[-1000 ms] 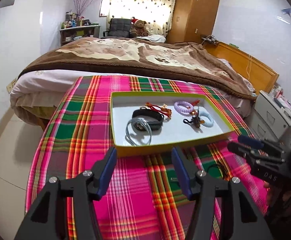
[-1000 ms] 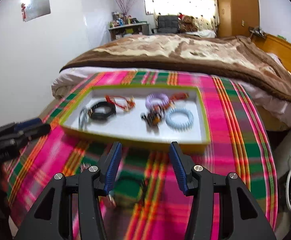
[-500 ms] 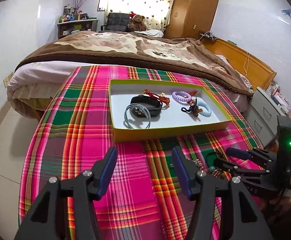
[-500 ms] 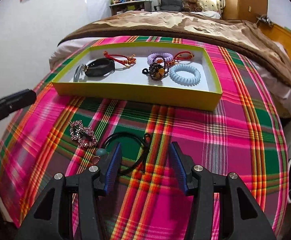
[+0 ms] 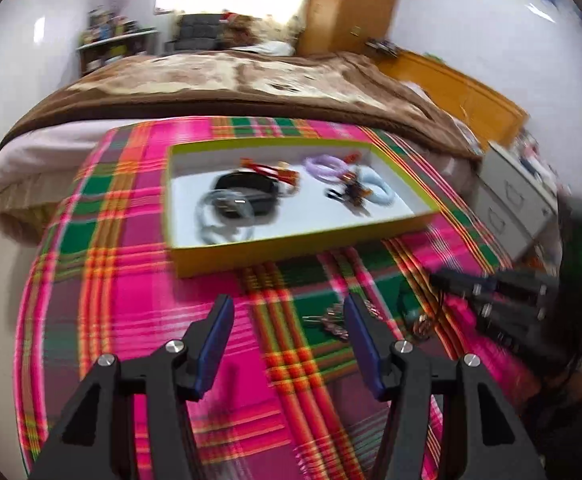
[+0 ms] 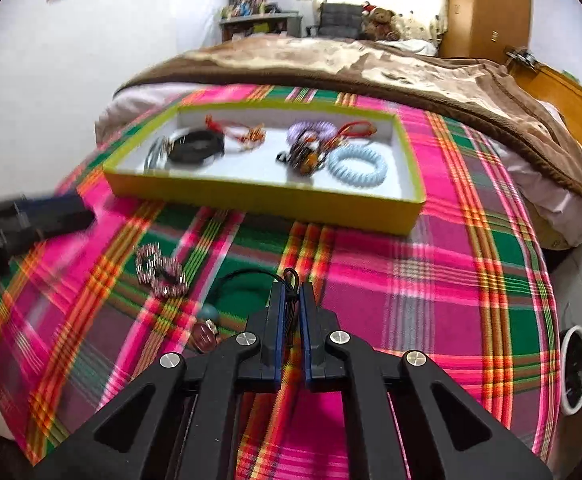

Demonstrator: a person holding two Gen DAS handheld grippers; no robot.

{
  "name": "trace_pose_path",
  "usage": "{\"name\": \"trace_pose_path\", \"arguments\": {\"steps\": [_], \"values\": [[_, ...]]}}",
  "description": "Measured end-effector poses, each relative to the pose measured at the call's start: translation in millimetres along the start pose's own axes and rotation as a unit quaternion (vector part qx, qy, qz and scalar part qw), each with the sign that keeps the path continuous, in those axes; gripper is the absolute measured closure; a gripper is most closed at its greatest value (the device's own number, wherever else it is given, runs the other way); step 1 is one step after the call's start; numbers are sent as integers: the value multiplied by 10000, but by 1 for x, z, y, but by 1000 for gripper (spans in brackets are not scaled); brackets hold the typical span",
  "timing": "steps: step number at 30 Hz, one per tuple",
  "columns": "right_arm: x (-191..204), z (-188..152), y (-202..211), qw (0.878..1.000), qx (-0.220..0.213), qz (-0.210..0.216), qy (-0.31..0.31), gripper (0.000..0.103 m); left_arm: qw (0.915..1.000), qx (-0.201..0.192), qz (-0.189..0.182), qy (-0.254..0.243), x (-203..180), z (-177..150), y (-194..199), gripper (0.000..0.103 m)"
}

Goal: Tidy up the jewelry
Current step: 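Grasp the rhinestone hair clip with the left tool while the right tool grasps the black elastic, then carry the clip and elastic into the tray and open both tools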

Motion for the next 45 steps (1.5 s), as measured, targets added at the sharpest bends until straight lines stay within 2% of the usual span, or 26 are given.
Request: {"name": "trace_pose_path", "arguments": {"steps": [3,15,21,25,38,45], "values": [[-7,4,16,9996,-228,34,-157,97,9985,100,-227,-487,-22,-3,-8,44],[-18,23,62,9961,-834,12,-275,97,9894,376,-205,-1391,-56,-11,-30,44],[-17,30,68,9951,-957,5,-262,97,9885,356,-113,-1464,-58,-10,-32,44],[-17,30,68,9949,-973,4,-274,97,9865,340,-105,-1598,-61,-12,-28,60],[-20,33,62,9949,-956,-5,-325,97,9905,197,-167,-1347,-56,-2,-21,61],[-18,41,61,9946,-993,5,-285,97,9934,-128,-129,-1135,-46,19,-8,61]]}}
Point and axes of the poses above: each gripper's, at about its wrist camera, not at the fingertips, and y roughly against the way its jaws point, x to its left, z to its top, the point moved 7 cm from there along -y, roughly the way its jaws point, and after that the axes turned 15 degrees about z, right-handed, at the moved point
